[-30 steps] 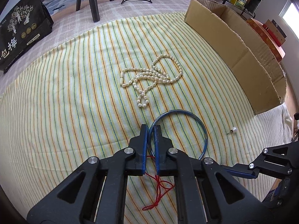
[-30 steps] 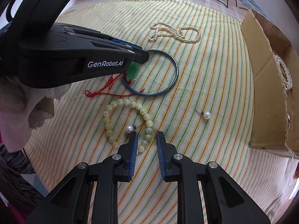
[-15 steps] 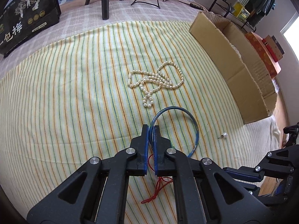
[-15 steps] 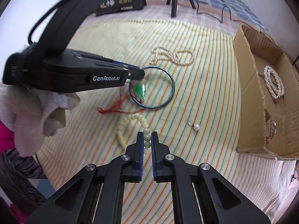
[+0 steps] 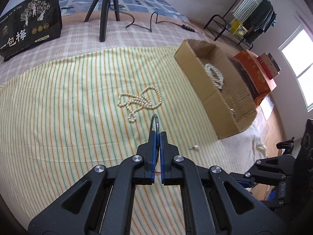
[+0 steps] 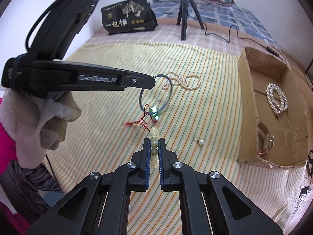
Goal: Organize jewelry
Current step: 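Carry the beaded bracelet and blue bangle into the cardboard box with both tools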
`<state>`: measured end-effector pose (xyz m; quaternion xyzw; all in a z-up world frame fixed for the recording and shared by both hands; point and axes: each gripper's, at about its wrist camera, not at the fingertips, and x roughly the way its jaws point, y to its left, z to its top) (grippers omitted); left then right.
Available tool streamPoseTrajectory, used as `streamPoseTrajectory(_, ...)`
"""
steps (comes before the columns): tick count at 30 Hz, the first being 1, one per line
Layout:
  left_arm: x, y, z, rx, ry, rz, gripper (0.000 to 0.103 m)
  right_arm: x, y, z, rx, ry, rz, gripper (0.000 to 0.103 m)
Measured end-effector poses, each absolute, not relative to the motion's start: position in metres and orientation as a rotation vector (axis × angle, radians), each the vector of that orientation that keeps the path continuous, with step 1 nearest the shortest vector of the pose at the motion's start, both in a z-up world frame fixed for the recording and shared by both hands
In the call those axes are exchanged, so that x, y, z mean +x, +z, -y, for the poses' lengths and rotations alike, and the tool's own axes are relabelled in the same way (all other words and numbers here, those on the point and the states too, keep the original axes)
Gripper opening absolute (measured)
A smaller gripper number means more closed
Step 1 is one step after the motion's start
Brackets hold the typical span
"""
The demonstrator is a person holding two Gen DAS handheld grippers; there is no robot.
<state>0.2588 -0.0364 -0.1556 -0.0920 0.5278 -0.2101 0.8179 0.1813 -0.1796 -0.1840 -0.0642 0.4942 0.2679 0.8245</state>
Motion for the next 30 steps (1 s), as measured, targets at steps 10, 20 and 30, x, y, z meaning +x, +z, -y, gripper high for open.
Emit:
streamPoseTrajectory(10, 0.243, -0.107, 0.032, -0.259, -0.504, -1.025, 0.001, 0.178, -0.162, 0.188, -0.096, 0.560, -0.983, 0.006)
streamPoseTrajectory(20, 0.232, -0.073, 0.020, -0.317, -0.537, -0.949, 0.001, 0.182, -0.144, 0.200, -0.054, 0.547, -0.931, 0.006)
streamPoseTrajectory(30, 0.226, -0.059, 0.028, -0.316, -0.563, -0.914, 0.001, 0.187, -0.119, 0.225, 0.009, 0.510, -0.852, 0.006)
